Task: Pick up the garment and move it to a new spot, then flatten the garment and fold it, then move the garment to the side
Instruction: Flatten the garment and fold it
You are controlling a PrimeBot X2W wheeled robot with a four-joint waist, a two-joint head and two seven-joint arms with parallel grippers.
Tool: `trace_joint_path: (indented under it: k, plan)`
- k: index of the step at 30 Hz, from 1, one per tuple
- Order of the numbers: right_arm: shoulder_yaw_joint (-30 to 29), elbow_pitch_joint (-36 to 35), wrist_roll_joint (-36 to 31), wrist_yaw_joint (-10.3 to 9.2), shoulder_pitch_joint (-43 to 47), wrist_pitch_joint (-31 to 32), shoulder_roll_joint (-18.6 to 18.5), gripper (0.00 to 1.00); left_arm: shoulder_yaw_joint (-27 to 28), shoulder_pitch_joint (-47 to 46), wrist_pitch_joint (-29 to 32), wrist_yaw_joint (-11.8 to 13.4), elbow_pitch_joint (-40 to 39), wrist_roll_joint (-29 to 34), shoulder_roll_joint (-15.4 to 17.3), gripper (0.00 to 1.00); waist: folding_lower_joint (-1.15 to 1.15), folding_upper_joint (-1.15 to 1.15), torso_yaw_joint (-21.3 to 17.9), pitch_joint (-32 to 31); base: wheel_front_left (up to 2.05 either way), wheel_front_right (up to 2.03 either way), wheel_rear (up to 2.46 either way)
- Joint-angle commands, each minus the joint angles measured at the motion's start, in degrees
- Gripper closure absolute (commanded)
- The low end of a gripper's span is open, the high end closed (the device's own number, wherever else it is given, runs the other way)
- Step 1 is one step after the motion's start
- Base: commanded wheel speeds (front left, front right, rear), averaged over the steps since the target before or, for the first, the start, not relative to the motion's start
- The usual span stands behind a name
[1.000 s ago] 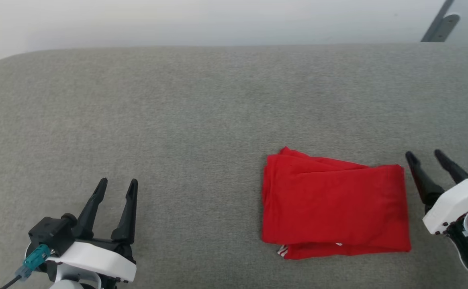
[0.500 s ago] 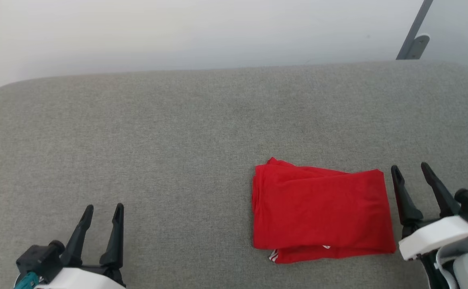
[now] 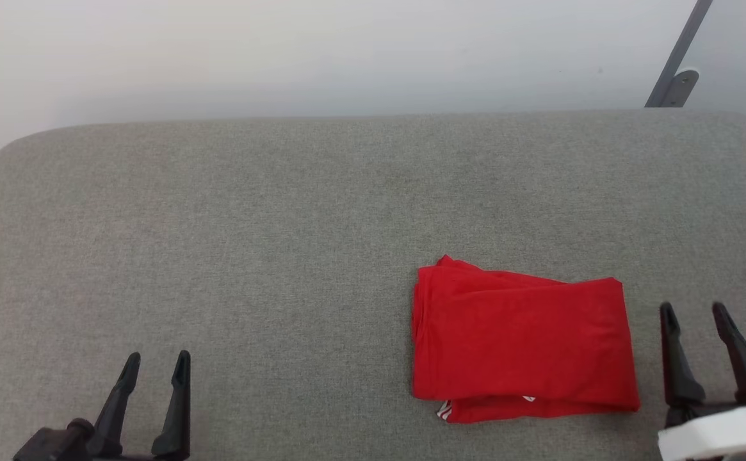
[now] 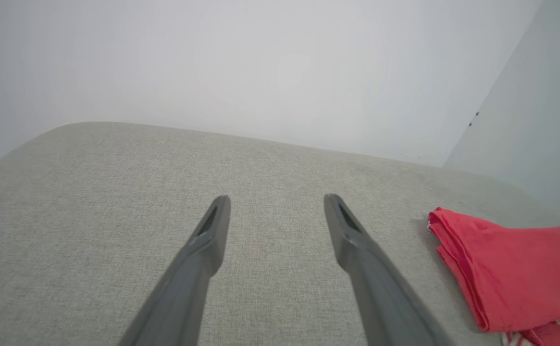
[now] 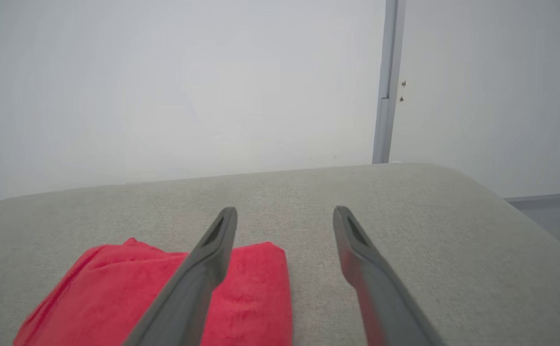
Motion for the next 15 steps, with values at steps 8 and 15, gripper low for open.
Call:
trace_joint_path:
  k: [8,15]
  plan:
    - [-3.28,-3.71,-0.36,0.0,4.75,1.02,1.95,0.0,1.55,3.31,-0.29,0.13,-2.99,1.57,-1.08,0.0,0.0,0.0,0.75,0.41,0.0,0.0,0.0]
    - [-3.47,-5.02,-0.79,0.0,4.74,2.51,2.0,0.0,1.22,2.22,-0.29,0.13,-2.91,1.38,-1.1,0.0,0.0,0.0,0.84,0.46,0.0,0.0,0.0]
